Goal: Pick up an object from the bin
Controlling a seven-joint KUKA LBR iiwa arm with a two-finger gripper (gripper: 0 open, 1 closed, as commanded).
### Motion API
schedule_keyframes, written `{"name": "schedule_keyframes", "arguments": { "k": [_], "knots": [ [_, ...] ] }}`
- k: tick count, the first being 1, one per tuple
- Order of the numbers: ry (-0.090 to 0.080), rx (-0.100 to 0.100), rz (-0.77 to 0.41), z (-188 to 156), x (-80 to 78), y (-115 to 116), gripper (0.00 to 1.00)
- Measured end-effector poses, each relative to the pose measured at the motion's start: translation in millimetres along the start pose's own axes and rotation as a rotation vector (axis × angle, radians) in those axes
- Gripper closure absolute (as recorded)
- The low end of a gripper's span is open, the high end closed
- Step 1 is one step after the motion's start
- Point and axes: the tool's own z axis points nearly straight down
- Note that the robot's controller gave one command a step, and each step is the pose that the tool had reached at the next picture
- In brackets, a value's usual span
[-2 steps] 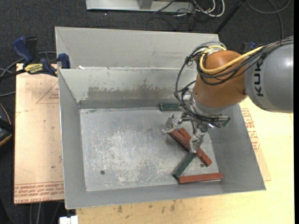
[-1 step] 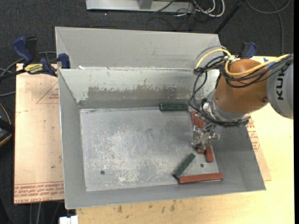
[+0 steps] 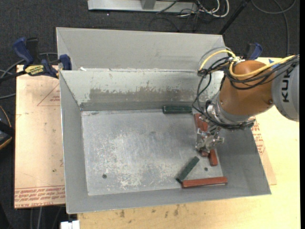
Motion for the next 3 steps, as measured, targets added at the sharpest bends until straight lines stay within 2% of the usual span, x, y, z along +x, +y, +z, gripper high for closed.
{"name": "schedule_keyframes", "arguments": {
  "k": [1, 2, 3],
  "knots": [
    [0.012, -0.010, 0.009, -33.6, 9.8, -6.1, 1.00],
    [0.005, -0.010, 0.034, 5.5, 15.7, -18.8, 0.00],
    [0.007, 0.001, 0.029, 4.3, 16.5, -22.9, 1.00]
  ]
}}
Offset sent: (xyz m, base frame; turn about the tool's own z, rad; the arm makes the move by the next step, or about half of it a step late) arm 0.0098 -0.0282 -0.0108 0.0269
